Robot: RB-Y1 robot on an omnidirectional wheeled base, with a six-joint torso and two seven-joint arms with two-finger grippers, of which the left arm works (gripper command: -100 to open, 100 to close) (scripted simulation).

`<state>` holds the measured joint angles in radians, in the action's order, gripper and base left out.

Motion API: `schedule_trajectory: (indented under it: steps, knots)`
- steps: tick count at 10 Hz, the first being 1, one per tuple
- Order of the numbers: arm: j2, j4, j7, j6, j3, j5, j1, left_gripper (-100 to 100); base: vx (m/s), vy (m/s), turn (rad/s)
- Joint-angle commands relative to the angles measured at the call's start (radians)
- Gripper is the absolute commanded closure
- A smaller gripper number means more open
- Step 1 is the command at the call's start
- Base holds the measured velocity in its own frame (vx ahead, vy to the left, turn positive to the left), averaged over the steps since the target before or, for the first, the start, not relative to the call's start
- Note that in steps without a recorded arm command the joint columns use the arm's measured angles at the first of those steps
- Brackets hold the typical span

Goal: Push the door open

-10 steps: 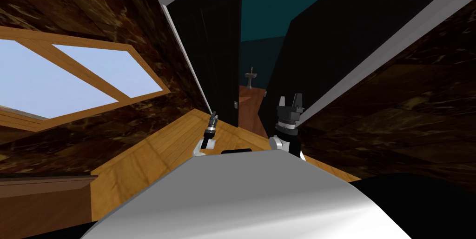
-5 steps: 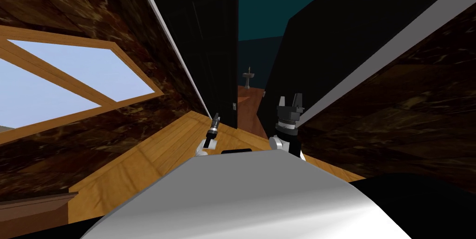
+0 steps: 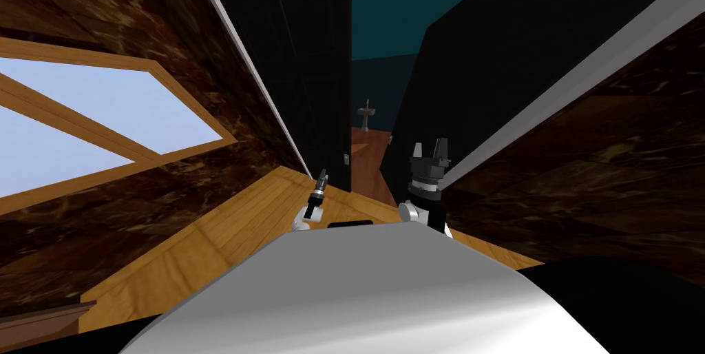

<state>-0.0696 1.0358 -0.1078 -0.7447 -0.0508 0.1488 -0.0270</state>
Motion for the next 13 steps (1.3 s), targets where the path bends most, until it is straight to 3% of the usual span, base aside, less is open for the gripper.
schedule_trajectory:
  steps: [1, 6, 7, 13]
  knots:
    - [0.002, -0.049, -0.005, -0.010, -0.004, 0.003, -0.019, -100, 0.080, 0.022, -0.083]
    - [0.015, -0.196, -0.019, -0.036, -0.017, 0.013, -0.079, -100, 0.090, 0.026, -0.068]
    - [0.015, -0.196, -0.019, -0.036, -0.017, 0.013, -0.079, -100, 0.069, 0.016, -0.026]
    - [0.034, -0.341, -0.033, -0.062, -0.029, 0.022, -0.139, -100, 0.071, 0.021, -0.052]
